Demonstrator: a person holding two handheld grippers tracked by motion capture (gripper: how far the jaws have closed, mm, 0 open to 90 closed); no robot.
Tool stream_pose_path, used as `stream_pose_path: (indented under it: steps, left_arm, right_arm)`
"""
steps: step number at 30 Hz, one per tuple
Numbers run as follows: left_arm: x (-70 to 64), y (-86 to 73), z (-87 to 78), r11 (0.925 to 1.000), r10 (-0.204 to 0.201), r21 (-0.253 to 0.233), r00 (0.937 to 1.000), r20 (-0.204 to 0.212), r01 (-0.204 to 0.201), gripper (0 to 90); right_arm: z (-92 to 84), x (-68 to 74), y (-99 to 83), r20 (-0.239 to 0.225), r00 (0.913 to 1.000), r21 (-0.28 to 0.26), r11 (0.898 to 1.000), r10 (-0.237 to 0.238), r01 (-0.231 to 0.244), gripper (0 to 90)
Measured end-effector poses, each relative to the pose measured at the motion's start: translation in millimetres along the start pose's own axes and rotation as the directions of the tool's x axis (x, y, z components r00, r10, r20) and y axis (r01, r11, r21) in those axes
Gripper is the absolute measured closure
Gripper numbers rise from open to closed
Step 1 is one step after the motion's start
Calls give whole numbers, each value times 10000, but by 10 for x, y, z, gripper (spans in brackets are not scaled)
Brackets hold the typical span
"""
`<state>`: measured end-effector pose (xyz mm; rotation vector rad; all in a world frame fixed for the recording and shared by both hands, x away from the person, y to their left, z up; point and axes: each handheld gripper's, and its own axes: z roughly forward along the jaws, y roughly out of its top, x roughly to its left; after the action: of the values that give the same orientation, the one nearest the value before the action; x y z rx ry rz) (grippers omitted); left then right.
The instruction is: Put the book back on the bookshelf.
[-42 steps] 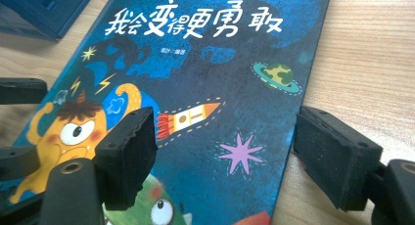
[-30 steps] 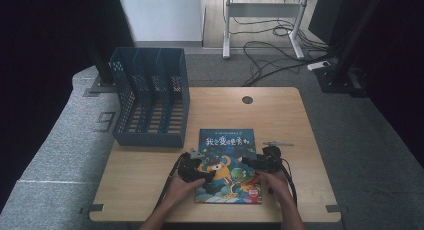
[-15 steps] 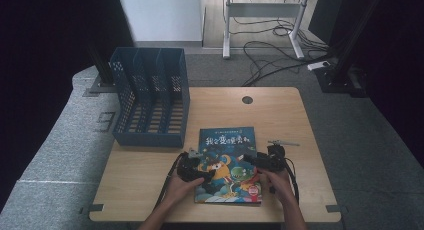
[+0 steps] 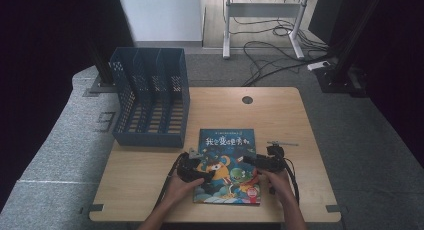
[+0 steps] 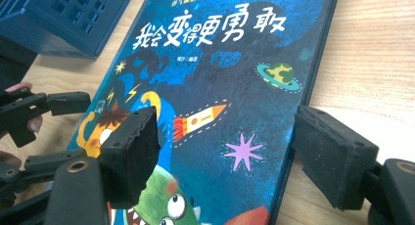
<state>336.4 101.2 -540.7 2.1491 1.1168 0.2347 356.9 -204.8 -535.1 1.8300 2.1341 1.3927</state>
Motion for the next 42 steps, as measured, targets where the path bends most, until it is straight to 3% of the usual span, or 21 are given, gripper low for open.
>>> stream_pose_path:
  steps: [6,23,28,33,37,42]
  left_arm:
    - [27,5,-16,10000,-86,40,9999,144,86,141]
    - [27,1,-16,10000,-31,36,9999,141,31,141]
    - [21,0,-15,10000,-2,40,10000,96,2,141]
    - [20,0,-14,10000,17,39,10000,89,-17,141]
    - [31,-2,-18,10000,-22,38,10000,47,22,138]
    - [32,-2,-18,10000,-34,37,10000,-11,34,127]
  right_arm:
    - [32,-8,-8,256,9996,276,9996,-76,69,267]
    - [140,12,58,795,9967,260,9995,141,-162,247]
    - [119,-22,80,535,9959,379,9965,724,-745,256]
    - [94,-40,87,334,9954,450,9948,895,-910,258]
    - [36,-80,93,-310,9910,331,9911,1302,-1291,267]
    - [8,-51,88,-473,9904,320,9912,1300,-1286,268]
